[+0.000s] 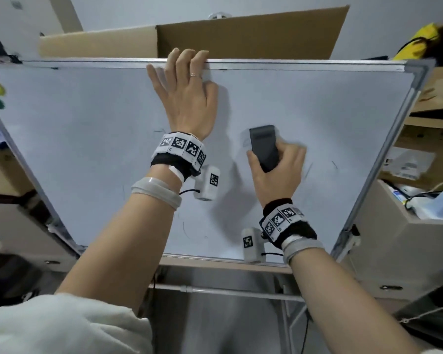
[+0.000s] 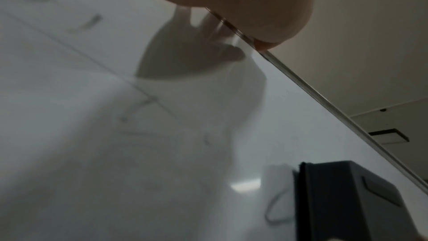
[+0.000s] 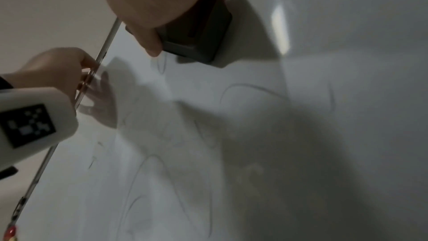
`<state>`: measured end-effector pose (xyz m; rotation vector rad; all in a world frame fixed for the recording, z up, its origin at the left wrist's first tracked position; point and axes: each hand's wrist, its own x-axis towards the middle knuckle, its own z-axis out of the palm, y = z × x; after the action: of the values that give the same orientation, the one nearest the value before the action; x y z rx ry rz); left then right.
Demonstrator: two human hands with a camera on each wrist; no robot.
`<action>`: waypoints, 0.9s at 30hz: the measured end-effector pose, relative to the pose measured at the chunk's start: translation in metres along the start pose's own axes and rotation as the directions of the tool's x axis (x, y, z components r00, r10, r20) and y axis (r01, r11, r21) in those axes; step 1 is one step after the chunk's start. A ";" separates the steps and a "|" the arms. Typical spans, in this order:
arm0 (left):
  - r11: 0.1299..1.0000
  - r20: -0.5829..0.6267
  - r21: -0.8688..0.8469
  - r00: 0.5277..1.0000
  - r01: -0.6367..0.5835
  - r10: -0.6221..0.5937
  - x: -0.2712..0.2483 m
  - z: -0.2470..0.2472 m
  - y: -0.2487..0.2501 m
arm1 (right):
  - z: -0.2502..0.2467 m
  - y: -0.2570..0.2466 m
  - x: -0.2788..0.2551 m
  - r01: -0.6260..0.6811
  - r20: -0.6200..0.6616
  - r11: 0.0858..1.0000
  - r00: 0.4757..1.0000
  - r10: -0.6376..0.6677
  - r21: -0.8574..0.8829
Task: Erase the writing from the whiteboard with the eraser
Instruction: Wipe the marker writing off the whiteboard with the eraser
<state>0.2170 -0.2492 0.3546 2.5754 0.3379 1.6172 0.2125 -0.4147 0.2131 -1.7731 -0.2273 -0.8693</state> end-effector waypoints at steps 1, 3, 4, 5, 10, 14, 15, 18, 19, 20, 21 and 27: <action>1.000 -0.004 0.003 1.000 0.005 -0.005 0.002 -0.003 -0.009 | 0.008 -0.007 -0.003 0.018 0.013 1.000 1.000 -0.018 -0.001; 1.000 -0.014 0.005 1.000 0.009 -0.009 0.005 -0.005 -0.018 | 0.022 -0.017 -0.009 0.044 0.023 0.999 0.999 -0.043 -0.021; 1.000 -0.021 -0.003 1.000 0.018 -0.018 0.005 -0.005 -0.017 | 0.026 -0.021 -0.011 0.049 0.030 0.998 0.998 -0.048 -0.044; 0.999 -0.031 -0.023 0.999 0.038 -0.038 0.005 -0.004 -0.014 | 0.026 -0.023 -0.012 0.059 0.041 0.996 0.998 -0.056 -0.071; 0.988 -0.053 -0.071 0.988 0.140 -0.144 -0.001 0.009 0.028 | -0.014 0.001 -0.002 0.016 -0.016 0.983 1.000 -0.019 -0.185; 0.991 -0.016 -0.131 1.000 -0.007 0.004 -0.017 0.020 0.091 | -0.065 0.036 0.014 -0.189 -0.139 0.967 0.976 0.166 -0.170; 0.987 -0.017 -0.161 1.000 -0.024 0.021 -0.022 0.023 0.107 | -0.079 0.045 0.017 -0.227 -0.171 0.960 0.965 0.198 -0.165; 0.980 -0.022 -0.197 1.000 -0.012 0.008 -0.031 0.029 0.141 | -0.118 0.075 0.030 -0.307 -0.277 0.936 0.927 0.252 -0.175; 0.981 -0.022 -0.194 1.000 0.000 -0.004 -0.033 0.031 0.146 | -0.127 0.085 0.033 -0.323 -0.301 0.928 0.918 0.259 -0.188; 0.982 -0.024 -0.187 1.000 0.005 -0.010 -0.033 0.033 0.149 | -0.133 0.093 0.034 -0.345 -0.320 0.917 0.907 0.272 -0.199; 0.984 -0.027 -0.181 1.000 0.003 -0.008 -0.034 0.036 0.149 | -0.135 0.098 0.033 -0.366 -0.336 0.909 0.897 0.287 -0.200; 0.982 -0.004 -0.186 1.000 0.013 -0.014 -0.029 0.034 0.135 | -0.108 0.084 0.027 -0.338 -0.252 0.932 0.921 0.297 -0.134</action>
<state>0.2546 -0.3854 0.3391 2.4255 0.1935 1.5692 0.2295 -0.5498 0.1824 -1.7878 0.2920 -0.8643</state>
